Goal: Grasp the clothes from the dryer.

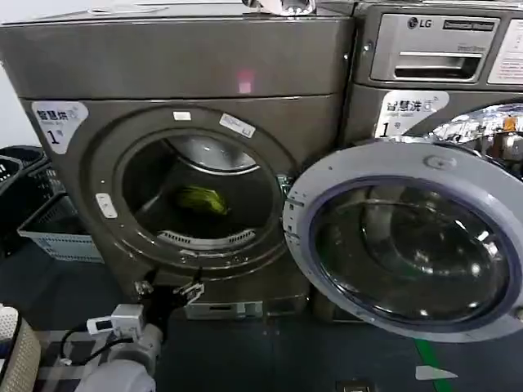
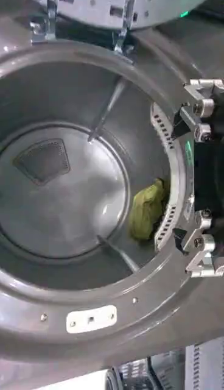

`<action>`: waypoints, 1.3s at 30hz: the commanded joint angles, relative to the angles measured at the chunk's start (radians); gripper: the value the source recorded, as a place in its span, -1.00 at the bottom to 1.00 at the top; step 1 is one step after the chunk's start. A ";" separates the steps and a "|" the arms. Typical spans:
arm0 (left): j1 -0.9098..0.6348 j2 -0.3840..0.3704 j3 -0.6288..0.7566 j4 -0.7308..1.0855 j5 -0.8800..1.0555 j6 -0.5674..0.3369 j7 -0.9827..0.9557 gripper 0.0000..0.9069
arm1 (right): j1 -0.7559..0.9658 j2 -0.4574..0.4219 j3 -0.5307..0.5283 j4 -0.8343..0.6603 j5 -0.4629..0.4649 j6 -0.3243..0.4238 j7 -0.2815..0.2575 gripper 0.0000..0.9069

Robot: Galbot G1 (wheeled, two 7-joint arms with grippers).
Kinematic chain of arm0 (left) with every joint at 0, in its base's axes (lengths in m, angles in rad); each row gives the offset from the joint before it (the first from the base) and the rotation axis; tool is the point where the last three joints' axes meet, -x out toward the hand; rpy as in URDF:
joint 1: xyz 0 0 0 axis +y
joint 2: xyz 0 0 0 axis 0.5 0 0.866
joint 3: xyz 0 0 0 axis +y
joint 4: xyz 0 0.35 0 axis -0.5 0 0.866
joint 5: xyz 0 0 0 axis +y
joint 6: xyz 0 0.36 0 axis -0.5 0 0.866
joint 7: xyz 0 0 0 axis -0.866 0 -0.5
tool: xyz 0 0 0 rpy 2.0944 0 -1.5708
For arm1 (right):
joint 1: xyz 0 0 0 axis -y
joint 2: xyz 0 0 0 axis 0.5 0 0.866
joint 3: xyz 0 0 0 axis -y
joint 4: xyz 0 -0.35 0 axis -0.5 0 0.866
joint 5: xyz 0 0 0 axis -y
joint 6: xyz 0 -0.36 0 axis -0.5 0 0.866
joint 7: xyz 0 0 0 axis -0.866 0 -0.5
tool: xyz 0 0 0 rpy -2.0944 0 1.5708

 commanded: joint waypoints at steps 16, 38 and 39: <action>0.001 0.009 -0.007 -0.017 -0.007 0.049 0.000 1.00 | 0.004 -0.001 -0.006 0.014 -0.001 0.000 0.001 1.00; -0.008 0.002 0.004 -0.010 -0.005 0.049 -0.006 1.00 | -0.003 -0.007 -0.003 0.006 -0.001 0.001 0.002 1.00; -0.007 0.002 0.005 -0.010 -0.005 0.049 -0.006 1.00 | -0.002 -0.006 -0.003 0.007 -0.001 0.001 0.002 1.00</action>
